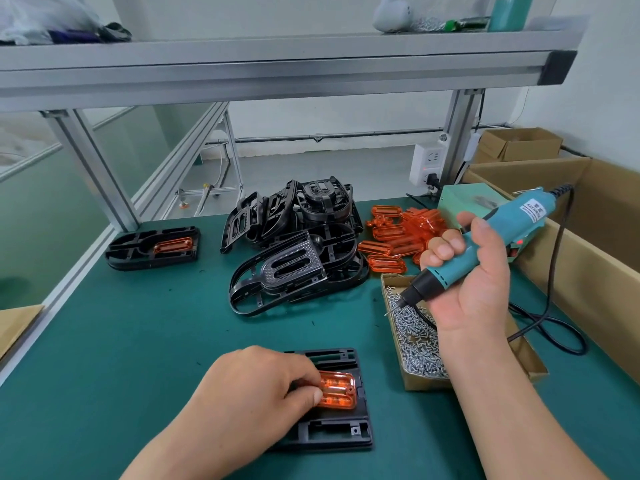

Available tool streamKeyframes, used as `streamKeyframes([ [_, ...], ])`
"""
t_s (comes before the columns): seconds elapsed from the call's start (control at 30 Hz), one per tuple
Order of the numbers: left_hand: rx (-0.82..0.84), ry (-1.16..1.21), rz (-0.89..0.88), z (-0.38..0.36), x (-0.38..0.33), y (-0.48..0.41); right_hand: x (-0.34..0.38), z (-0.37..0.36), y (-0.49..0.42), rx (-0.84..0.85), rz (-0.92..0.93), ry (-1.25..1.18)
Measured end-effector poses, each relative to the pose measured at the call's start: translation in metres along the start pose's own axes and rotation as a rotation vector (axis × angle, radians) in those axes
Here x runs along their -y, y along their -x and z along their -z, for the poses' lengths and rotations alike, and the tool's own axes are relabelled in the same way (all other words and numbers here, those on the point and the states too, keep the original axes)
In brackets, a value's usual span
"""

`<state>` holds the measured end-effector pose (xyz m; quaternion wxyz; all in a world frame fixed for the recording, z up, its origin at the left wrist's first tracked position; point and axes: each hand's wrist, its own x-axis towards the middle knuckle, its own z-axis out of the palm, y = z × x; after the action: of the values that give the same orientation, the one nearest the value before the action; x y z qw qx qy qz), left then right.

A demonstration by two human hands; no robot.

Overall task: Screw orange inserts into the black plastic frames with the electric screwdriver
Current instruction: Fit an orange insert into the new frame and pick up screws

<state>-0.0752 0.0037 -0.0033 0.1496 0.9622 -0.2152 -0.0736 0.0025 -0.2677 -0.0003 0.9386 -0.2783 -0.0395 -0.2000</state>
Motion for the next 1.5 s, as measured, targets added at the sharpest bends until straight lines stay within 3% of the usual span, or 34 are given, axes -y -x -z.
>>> streamKeyframes([
  [0.5, -0.021, -0.306, -0.037, -0.02, -0.005, -0.011, -0.003, 0.001, 0.001, 0.026, -0.016, 0.009],
  [1.2, -0.054, -0.321, 0.004, -0.032, -0.025, -0.015, -0.009, -0.002, 0.005, 0.058, -0.034, 0.061],
  [1.33, -0.14, -0.134, -0.006, -0.024, -0.018, -0.007, -0.009, -0.002, 0.005, 0.056, -0.035, 0.054],
  [1.5, -0.261, 0.45, 0.087, -0.006, -0.002, -0.006, -0.009, -0.002, 0.003, 0.055, -0.036, 0.052],
])
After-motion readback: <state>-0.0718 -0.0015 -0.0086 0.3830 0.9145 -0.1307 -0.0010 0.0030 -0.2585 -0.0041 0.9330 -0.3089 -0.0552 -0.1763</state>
